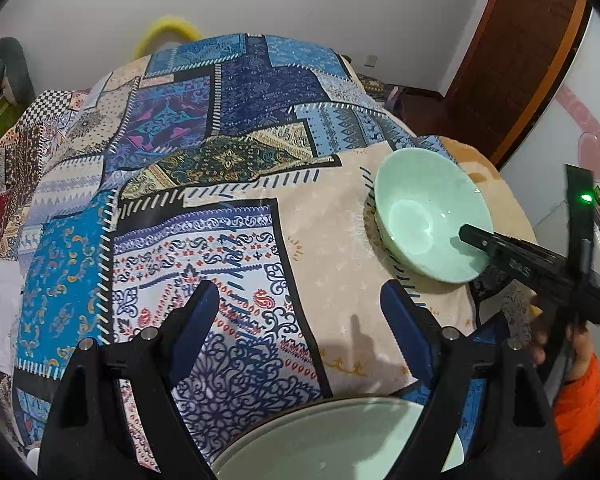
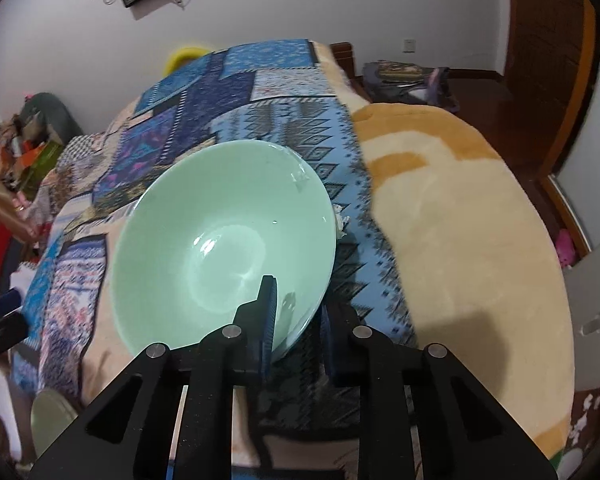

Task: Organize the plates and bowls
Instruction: 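Move both tools to the pale green bowl rim, then close the left tool on the pale green bowl rim while the right tool grips it too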

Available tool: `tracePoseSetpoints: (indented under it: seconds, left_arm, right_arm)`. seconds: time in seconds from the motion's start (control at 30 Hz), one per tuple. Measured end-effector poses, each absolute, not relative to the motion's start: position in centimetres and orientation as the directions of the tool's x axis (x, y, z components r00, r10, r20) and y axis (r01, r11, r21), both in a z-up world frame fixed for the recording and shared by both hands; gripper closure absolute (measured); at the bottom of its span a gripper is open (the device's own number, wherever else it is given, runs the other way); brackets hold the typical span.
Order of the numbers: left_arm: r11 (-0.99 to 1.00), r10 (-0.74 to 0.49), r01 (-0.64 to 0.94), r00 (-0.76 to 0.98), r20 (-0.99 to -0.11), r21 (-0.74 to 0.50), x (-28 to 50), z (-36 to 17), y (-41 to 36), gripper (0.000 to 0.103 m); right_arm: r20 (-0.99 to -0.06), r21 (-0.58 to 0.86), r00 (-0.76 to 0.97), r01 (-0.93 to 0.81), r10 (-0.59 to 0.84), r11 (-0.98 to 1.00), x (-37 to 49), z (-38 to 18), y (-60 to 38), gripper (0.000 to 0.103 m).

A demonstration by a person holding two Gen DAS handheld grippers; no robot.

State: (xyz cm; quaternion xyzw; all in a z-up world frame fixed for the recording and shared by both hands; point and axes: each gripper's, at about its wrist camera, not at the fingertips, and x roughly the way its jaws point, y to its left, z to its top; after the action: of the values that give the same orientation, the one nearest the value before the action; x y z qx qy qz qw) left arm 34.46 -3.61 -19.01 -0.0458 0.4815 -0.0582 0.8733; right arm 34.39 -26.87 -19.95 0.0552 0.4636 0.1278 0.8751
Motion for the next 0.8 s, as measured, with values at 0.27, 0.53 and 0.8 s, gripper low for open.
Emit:
tracePoseSetpoints:
  seconds: [0.27, 0.53, 0.8]
  left_arm:
    - [0.986, -0.167, 0.074, 0.510, -0.844, -0.150, 35.4, -20.1, -5.5, 0.020]
    - [0.985, -0.171, 0.099, 0.477, -0.862, -0.141, 36.6, -21.6, -7.3, 0.037]
    - [0.985, -0.165, 0.112, 0.444, -0.881, -0.128, 37.1, -23.4, -7.9, 0.061]
  right_arm:
    - [-0.791, 0.244, 0.503, -0.264, 0.349, 0.933, 31.9, -19.4, -25.8, 0.085]
    - [-0.792, 0.289, 0.451, -0.317, 0.412, 0.903, 31.1, -19.6, -24.4, 0.085]
    - [-0.798, 0.276, 0.468, -0.277, 0.380, 0.920, 32.0, -20.3, -24.4, 0.075]
